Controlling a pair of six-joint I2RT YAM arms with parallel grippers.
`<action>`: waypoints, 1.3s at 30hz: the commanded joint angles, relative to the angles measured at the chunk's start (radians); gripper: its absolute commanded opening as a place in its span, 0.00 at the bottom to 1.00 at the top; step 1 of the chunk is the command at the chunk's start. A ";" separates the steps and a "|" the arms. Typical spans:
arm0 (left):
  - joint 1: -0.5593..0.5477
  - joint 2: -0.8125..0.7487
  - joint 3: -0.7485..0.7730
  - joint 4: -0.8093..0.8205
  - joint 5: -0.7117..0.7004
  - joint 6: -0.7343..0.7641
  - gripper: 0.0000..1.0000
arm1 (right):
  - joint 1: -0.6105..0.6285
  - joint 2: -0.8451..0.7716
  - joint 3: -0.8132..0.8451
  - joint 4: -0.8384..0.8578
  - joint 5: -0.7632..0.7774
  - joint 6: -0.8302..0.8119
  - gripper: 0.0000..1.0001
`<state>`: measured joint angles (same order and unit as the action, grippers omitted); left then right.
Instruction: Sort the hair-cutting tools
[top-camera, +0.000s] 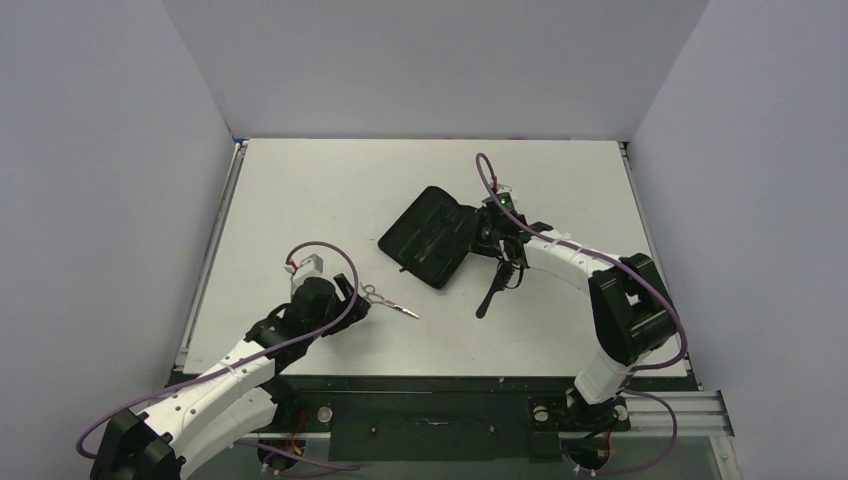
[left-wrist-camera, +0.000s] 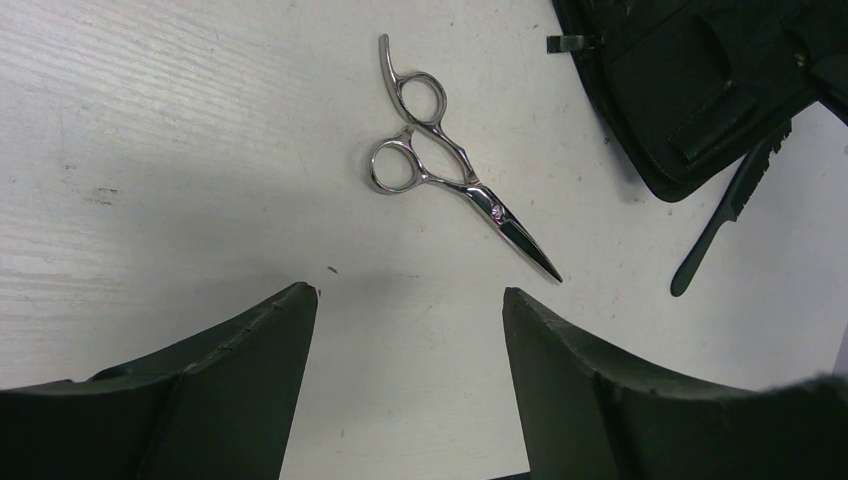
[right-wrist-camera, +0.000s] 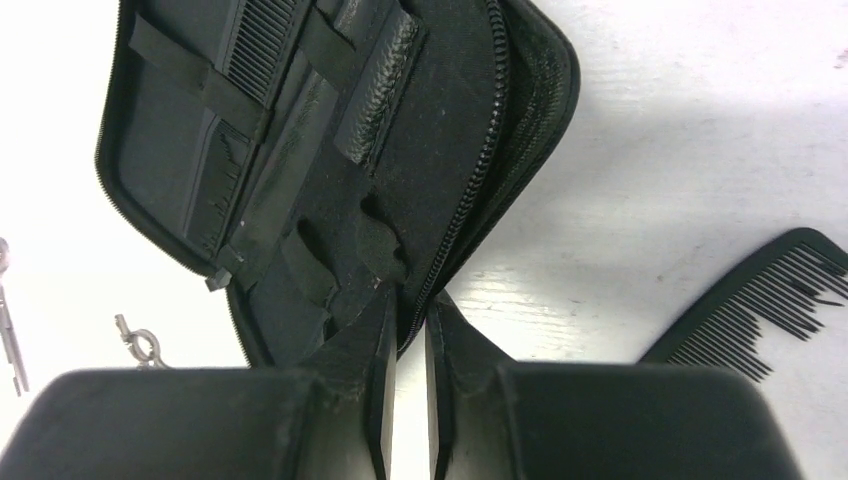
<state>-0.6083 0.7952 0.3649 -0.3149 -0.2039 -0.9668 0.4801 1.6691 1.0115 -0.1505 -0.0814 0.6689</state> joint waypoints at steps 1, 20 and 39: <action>-0.005 -0.001 0.015 0.049 0.005 -0.011 0.66 | -0.022 0.042 0.038 -0.161 0.105 -0.111 0.00; -0.004 -0.031 0.007 0.031 -0.006 -0.003 0.67 | 0.024 -0.189 -0.098 -0.081 0.172 0.091 0.59; -0.005 -0.039 -0.007 0.041 0.015 -0.003 0.66 | 0.119 -0.027 -0.156 0.173 0.168 0.239 0.39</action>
<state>-0.6083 0.7666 0.3592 -0.2951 -0.1974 -0.9665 0.6037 1.5795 0.8124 -0.0254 0.0746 0.8944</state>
